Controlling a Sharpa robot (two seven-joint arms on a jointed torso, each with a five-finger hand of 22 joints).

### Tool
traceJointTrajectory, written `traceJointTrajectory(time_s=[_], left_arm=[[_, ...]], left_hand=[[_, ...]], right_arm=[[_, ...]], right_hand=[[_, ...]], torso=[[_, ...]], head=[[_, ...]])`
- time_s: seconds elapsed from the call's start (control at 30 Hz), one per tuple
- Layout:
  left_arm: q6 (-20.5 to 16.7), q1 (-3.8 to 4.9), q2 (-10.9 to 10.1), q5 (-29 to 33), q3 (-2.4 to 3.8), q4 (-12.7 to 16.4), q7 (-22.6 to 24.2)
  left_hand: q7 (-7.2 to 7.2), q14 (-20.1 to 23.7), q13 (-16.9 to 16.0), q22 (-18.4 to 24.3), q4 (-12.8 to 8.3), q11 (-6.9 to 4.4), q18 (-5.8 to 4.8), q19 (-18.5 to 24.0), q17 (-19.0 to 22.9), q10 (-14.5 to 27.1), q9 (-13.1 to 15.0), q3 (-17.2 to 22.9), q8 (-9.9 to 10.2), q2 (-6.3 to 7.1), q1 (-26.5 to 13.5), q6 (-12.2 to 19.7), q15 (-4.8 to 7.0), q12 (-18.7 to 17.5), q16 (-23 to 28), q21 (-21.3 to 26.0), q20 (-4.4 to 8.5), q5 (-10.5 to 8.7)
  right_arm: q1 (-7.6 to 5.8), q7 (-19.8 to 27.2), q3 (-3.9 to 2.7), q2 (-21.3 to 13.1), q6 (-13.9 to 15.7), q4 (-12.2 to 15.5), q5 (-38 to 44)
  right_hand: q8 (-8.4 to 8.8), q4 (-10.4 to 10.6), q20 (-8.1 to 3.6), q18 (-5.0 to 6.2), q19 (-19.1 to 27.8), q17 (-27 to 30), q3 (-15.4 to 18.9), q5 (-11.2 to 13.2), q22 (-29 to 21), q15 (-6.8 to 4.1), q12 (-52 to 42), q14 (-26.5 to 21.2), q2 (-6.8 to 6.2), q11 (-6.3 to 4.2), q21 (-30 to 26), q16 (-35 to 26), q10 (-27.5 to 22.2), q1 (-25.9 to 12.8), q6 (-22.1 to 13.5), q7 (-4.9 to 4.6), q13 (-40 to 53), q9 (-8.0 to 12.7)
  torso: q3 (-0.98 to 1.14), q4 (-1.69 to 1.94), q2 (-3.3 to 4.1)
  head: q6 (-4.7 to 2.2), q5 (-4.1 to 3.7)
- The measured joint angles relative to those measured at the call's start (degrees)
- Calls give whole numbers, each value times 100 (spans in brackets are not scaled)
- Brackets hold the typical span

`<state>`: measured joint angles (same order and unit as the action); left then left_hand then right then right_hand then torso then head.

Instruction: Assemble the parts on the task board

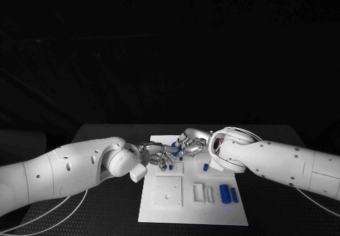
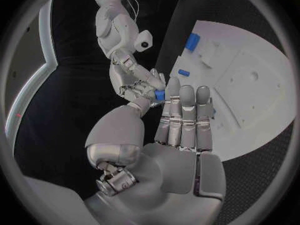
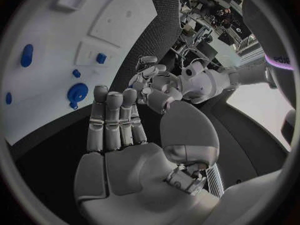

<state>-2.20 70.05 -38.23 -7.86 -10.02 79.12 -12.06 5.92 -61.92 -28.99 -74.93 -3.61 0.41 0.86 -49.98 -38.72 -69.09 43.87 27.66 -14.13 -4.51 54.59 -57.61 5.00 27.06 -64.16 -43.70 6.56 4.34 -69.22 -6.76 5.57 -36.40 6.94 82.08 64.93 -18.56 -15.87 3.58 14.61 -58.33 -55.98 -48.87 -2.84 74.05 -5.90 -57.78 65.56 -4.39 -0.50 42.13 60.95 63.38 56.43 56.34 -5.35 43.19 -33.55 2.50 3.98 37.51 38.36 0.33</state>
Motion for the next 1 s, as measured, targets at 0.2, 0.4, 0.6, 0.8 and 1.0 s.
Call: traceJointTrajectory(time_s=[0.2, 0.4, 0.6, 0.8, 1.0], left_arm=[[2, 0, -2, -1, 1, 0, 3], [5, 1, -5, -4, 1, 1, 4], [8, 1, -5, -7, 2, 0, 4], [14, 1, -4, -11, 2, -2, 4], [19, 3, -2, -14, 5, -1, 4]], left_hand=[[-1, 9, 0, 0, -4, 0, 0, 0, 2, 0, 0, 3, 19, 0, 0, 0, 9, 0, 0, 0, 0, -20], [-1, 9, -1, 1, -8, 0, 0, -12, 2, 0, 6, 8, 20, -1, 1, 1, 9, 0, -20, 0, -13, -21], [-3, 9, -1, 1, -12, 0, 0, -12, 2, 0, 9, 11, 21, -17, 0, 2, 9, 0, -22, 0, -12, -43], [-6, 8, -1, 2, -17, 0, 0, -11, 1, 0, 10, 16, 21, -32, -14, 6, 8, 0, -22, -22, -12, -47], [-11, 5, -1, 2, -18, 0, 0, -11, 1, 0, 17, 17, 22, -33, -14, 11, 5, 0, -22, -22, -12, -30]], right_arm=[[1, 5, 1, -4, -3, -9, -15], [1, 13, 1, -6, -5, -15, -33], [2, 16, 2, -7, -8, -23, -48], [3, 26, 2, -8, -10, -25, -83], [3, 49, 4, -12, -4, -47, -166]], right_hand=[[1, 16, 0, 0, 0, 6, 16, 0, -6, 1, 21, 0, 0, 0, -21, -22, 0, 0, 0, 0, -6, 16], [28, 47, 20, 0, 20, 18, 48, -1, -18, 8, 60, -7, -75, 0, -44, -50, 0, -31, 0, 0, -13, 16], [29, 62, 20, -1, 21, 24, 97, -4, -26, 9, 82, -7, -106, 0, -44, -72, 1, -61, 1, 0, -13, 16], [33, 141, 20, 0, 20, 24, 177, -4, -32, 10, 101, -7, -136, 0, -66, -72, 1, -91, 1, 0, -13, 17], [-21, 148, -21, 0, -21, 6, 184, -4, -33, -1, 105, 48, -10, -83, -66, -72, 106, -74, 169, 101, 20, 8]], torso=[[1, 0, 0], [2, -2, 0], [4, -2, 0], [4, -2, 1], [3, -2, 1]], head=[[2, 1], [-1, 1], [2, 3], [7, -1], [8, -5]])
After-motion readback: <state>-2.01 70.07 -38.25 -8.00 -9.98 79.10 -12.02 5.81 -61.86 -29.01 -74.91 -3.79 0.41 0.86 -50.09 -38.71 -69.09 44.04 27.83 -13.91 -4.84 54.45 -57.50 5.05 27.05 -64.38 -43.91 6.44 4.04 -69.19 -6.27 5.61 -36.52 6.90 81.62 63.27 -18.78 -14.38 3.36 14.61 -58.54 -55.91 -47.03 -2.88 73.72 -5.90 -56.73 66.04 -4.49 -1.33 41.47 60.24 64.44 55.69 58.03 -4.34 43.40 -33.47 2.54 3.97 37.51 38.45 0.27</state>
